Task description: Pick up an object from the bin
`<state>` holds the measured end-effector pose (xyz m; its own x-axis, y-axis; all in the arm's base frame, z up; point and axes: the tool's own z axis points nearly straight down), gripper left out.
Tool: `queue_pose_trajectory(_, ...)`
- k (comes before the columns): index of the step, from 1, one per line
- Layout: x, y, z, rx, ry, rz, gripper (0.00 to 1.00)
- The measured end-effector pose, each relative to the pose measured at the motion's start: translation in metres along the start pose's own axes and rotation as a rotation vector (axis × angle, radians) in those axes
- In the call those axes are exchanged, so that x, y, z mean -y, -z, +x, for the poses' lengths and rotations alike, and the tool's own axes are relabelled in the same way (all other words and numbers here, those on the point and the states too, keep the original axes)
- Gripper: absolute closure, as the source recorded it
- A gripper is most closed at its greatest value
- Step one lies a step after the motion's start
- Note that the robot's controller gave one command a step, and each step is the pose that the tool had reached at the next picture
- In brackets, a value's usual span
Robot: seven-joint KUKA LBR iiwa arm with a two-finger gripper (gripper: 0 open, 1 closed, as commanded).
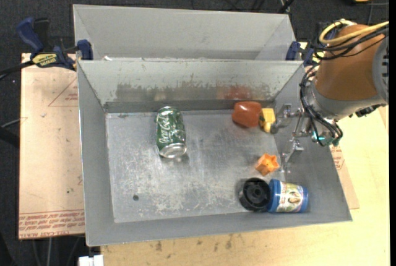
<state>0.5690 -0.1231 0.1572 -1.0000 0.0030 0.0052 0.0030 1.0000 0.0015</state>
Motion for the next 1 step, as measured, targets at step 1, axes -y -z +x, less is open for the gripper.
queue_pose_trajectory(1,-0.0002,0.0035,-0.0018,0.007,0.002,0.001,0.00)
